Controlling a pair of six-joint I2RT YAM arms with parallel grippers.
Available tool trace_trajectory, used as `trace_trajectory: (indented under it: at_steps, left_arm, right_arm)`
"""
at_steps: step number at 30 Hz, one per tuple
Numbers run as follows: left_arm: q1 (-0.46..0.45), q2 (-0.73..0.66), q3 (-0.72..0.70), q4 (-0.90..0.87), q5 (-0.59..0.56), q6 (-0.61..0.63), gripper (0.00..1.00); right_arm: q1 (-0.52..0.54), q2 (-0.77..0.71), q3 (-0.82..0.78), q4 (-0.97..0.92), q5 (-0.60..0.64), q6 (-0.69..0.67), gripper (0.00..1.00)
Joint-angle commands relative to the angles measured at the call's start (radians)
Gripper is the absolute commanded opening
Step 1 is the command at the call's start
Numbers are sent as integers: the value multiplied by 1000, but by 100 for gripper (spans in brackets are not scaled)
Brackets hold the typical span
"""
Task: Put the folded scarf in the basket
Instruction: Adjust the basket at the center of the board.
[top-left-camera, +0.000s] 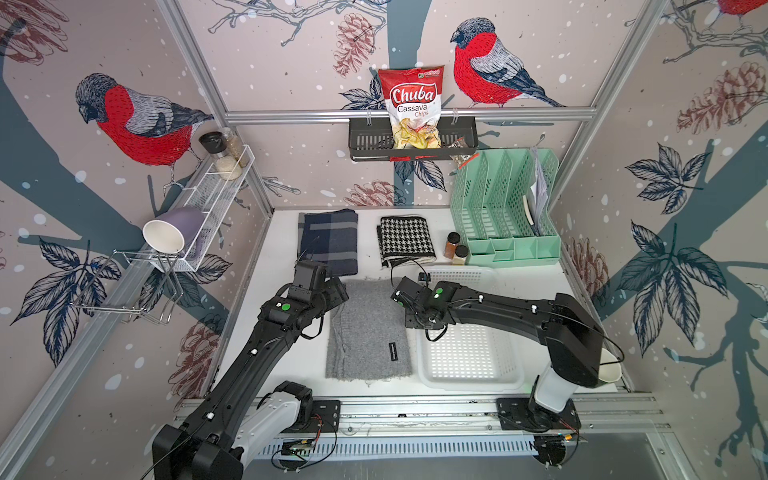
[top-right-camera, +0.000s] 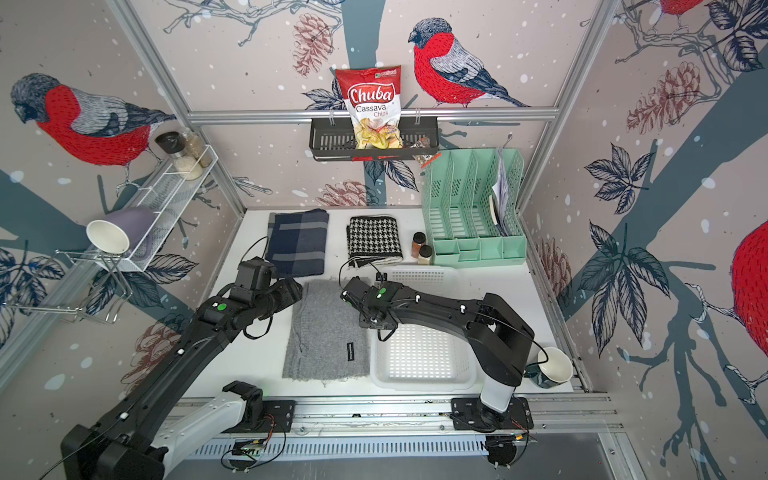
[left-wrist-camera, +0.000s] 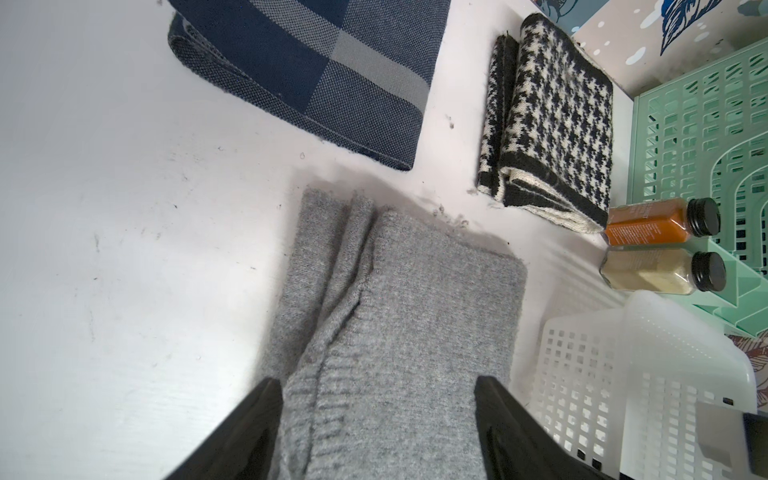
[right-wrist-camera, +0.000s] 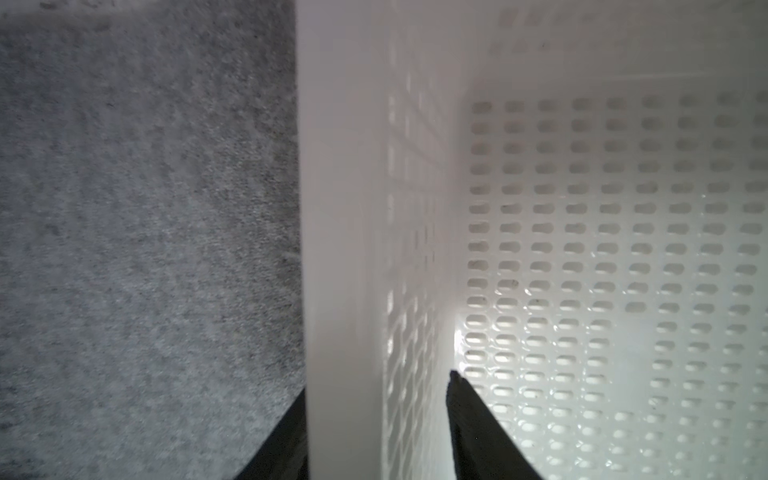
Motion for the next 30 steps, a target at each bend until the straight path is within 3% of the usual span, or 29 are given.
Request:
trace_trajectory:
  at_steps: [1, 15, 27, 30]
  left_arm:
    - [-3, 1, 13, -5, -16, 5, 77]
    - [-3, 12, 39, 2, 6, 2, 77]
    - [-3, 25, 49, 6, 11, 1, 77]
    - [-3, 27, 43, 8, 8, -2, 77]
  right_arm:
    - [0, 7, 8, -7, -8, 32, 47]
    - [-20, 30, 23, -30, 0, 73, 28]
    - [-71, -10, 60, -72, 22, 146, 0]
    - [-84, -26, 83, -72, 18, 172, 0]
